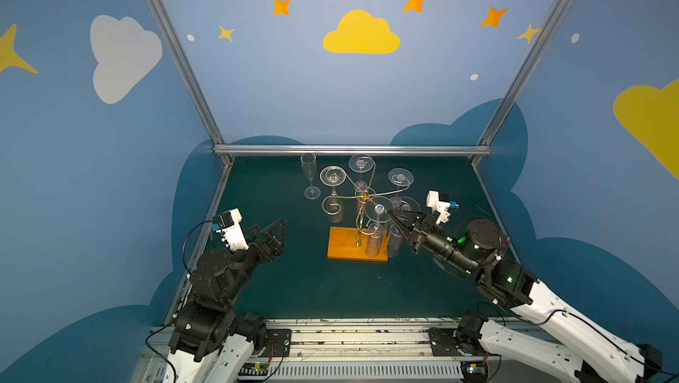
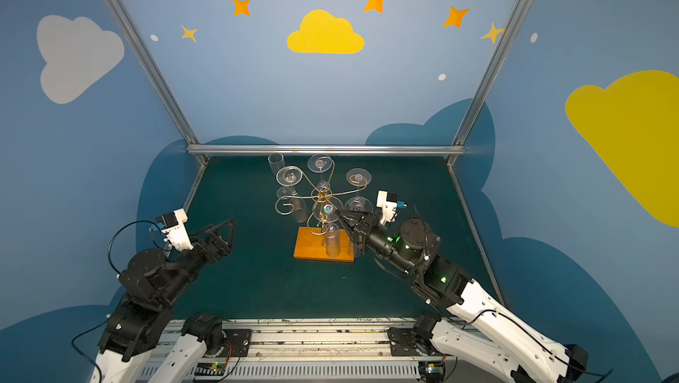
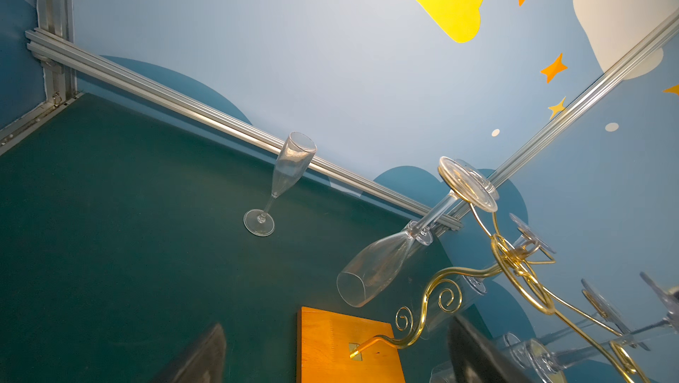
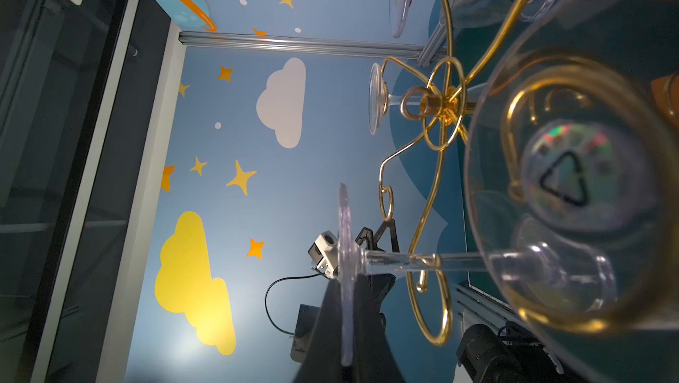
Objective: Take the wine glass off the wine glass rack
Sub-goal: 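Pull the glass out of the rack with the right gripper toward the robot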
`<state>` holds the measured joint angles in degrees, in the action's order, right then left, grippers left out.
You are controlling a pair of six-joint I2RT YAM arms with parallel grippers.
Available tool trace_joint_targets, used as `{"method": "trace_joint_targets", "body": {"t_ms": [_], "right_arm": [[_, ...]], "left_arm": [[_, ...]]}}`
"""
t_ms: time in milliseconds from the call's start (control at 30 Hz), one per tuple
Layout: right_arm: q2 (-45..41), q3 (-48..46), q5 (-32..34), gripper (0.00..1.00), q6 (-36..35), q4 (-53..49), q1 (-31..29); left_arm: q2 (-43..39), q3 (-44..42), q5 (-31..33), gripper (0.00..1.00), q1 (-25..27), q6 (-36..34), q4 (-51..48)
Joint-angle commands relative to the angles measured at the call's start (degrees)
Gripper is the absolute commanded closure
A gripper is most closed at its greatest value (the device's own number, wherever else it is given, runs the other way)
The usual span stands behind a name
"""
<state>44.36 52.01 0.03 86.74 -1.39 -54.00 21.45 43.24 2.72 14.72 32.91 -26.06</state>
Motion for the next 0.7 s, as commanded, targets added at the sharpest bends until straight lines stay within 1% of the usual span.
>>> {"method": "trace_joint_targets", "body": {"t_ms": [0,167,333,400,500,667], "right_arm": [[-2.45,-0.91,-0.67,1.00,1.17,0.22,-0.32],[-5.53,-1.69,-2.99,1.00,1.09,-4.41,-0.32],[-9.18,-1.21,-6.06,1.00,-0.82,-12.89,-0.32],[-11.35,-1.25,-6.21,1.00,-1.45,-16.86,-0.36],[-15.09,0.37,-3.70,1.00,-3.46,-26.44,-0.23],[-18.41,4.42,1.80,1.00,-10.69,-41.03,-0.14]], "left_arm": [[-0.89,-0.46,-0.11,0.07,-0.14,0.42,0.82],[-0.86,0.00,0.43,0.07,-0.17,0.20,0.49],[-0.03,0.58,0.97,0.07,-0.16,0.42,0.31],[0.43,1.11,1.21,0.07,-0.13,0.54,0.21],[0.60,1.22,1.58,0.07,-0.14,0.60,0.66],[0.57,1.36,2.55,0.07,-0.13,0.17,1.18]]}}
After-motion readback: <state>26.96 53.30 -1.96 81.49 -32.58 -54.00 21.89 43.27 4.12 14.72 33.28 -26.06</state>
